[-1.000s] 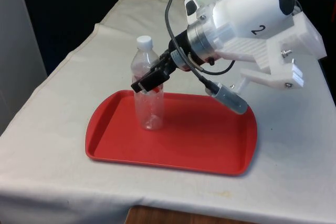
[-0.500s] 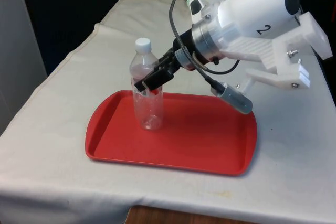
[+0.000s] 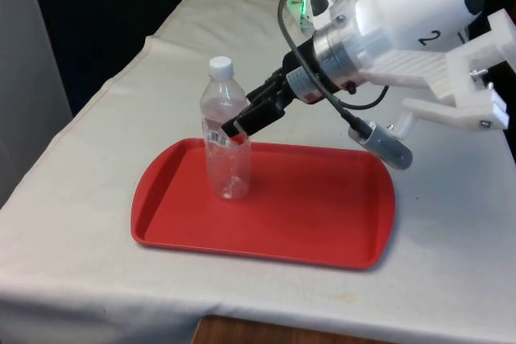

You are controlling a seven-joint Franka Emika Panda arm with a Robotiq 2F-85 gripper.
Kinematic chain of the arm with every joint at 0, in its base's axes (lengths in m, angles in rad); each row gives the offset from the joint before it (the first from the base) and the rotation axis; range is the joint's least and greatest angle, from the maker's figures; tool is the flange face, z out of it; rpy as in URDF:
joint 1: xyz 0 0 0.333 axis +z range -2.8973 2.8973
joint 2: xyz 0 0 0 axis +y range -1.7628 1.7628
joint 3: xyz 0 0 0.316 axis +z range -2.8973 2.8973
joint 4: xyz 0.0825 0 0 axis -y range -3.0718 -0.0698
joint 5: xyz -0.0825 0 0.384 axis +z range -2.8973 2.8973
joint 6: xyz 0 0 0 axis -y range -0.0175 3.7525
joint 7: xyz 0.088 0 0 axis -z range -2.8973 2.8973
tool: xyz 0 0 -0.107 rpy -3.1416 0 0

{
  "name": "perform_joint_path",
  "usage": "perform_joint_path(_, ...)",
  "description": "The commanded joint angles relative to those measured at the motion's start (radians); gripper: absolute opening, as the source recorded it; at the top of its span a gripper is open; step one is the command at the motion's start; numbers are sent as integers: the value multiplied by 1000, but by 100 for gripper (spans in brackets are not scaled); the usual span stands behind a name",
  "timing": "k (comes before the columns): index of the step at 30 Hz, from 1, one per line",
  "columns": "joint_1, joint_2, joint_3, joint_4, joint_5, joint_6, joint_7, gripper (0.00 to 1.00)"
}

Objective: Place the bottle upright on the tray.

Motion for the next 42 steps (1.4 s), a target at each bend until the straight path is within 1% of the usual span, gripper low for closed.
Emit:
perform_joint_path(1, 4, 3, 3, 11, 4, -9, 4, 100)
perform_joint_path(3, 5, 4, 10, 19, 1, -19, 4, 100)
perform_joint_path(5, 4, 0, 12, 13, -4, -15, 1, 100)
perform_joint_path(8, 9, 4, 17, 29, -2, -29, 4, 100)
perform_joint_path(15, 13, 5, 31, 53, -8, -48, 3, 100)
perform_joint_path(16, 11, 1, 31, 43, -12, -39, 2, 100)
perform_joint_path(17, 14, 5, 33, 55, -9, -50, 3, 100)
perform_joint_path(23, 17, 4, 44, 77, -17, -68, 1, 100)
perform_joint_path(24, 16, 1, 44, 69, -21, -60, 2, 100)
perform_joint_path(26, 19, 3, 47, 83, -18, -74, 1, 100)
perform_joint_path(30, 20, 2, 54, 100, -20, -88, 1, 100)
perform_joint_path(35, 19, -2, 59, 116, -18, -98, -2, 100)
perform_joint_path(40, 14, -6, 67, 132, -15, -108, -6, 100)
perform_joint_path(41, 18, 0, 62, 131, -24, -110, -3, 100)
perform_joint_path(42, 13, -7, 68, 134, -14, -109, -7, 100)
